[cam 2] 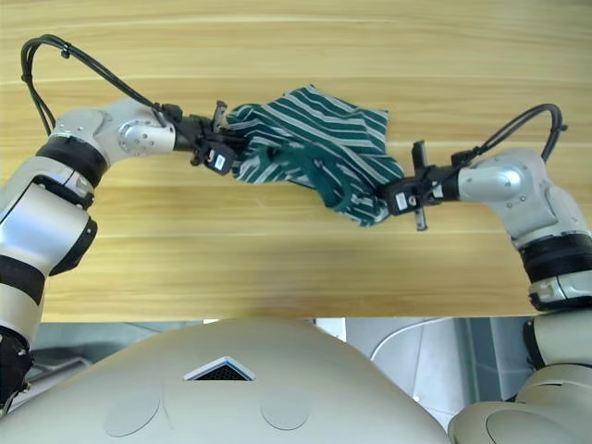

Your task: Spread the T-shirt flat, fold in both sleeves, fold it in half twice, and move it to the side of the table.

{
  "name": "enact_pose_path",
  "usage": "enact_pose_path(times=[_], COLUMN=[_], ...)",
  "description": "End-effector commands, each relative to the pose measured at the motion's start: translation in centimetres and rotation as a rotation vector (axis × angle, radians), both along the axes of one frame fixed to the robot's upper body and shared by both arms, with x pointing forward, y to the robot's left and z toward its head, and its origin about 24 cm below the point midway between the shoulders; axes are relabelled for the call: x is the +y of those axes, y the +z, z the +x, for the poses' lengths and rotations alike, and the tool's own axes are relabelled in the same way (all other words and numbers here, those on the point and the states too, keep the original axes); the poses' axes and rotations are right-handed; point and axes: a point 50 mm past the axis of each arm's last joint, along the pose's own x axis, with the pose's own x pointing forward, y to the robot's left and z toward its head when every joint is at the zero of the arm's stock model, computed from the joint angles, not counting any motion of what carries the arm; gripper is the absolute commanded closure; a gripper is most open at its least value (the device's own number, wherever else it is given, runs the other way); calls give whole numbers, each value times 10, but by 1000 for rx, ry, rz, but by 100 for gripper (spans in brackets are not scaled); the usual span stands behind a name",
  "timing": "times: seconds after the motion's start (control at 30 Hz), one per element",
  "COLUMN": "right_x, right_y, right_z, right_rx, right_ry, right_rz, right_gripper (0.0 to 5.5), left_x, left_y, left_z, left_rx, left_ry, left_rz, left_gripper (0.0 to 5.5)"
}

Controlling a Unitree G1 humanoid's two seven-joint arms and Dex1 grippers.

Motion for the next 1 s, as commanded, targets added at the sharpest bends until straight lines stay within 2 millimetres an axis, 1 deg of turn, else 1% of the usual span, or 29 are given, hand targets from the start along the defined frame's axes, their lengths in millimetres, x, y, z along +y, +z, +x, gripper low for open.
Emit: enact_pose_path(times=[0.03,0.07,0.17,0.23,0.3,0.37,0.43,0.53,0.67,0.73,0.8,0.9,1.0], right_x=[-20,-23,-39,-42,-35,-22,-8,3,6,7,6,2,-5], right_y=[1,4,16,24,32,38,41,40,37,34,28,22,19], right_z=[-18,-19,-13,-7,0,10,15,17,19,14,9,3,-4], right_rx=[74,71,29,-8,-53,-110,-140,-144,-152,-150,-136,-111,-77], right_ry=[-38,-50,-119,-145,-145,-135,-121,-110,-136,-145,-153,-172,-177], right_rz=[-59,-57,-76,-50,20,119,217,283,330,356,368,366,349], right_gripper=[547,547,547,547,547,547,547,547,547,547,547,547,547], left_x=[32,33,38,42,45,45,46,52,64,72,79,87,86], left_y=[-34,-36,-39,-41,-43,-45,-45,-43,-37,-31,-26,-25,-18], left_z=[-23,-24,-26,-27,-29,-32,-36,-44,-60,-63,-62,-67,-68], left_rx=[114,118,124,126,129,141,155,189,243,231,208,206,185], left_ry=[59,66,107,131,150,160,166,177,183,206,236,255,250], left_rz=[138,136,125,121,113,83,38,-22,-128,-157,-160,-143,-159], left_gripper=[550,550,550,550,550,550,550,550,550,550,550,550,550])
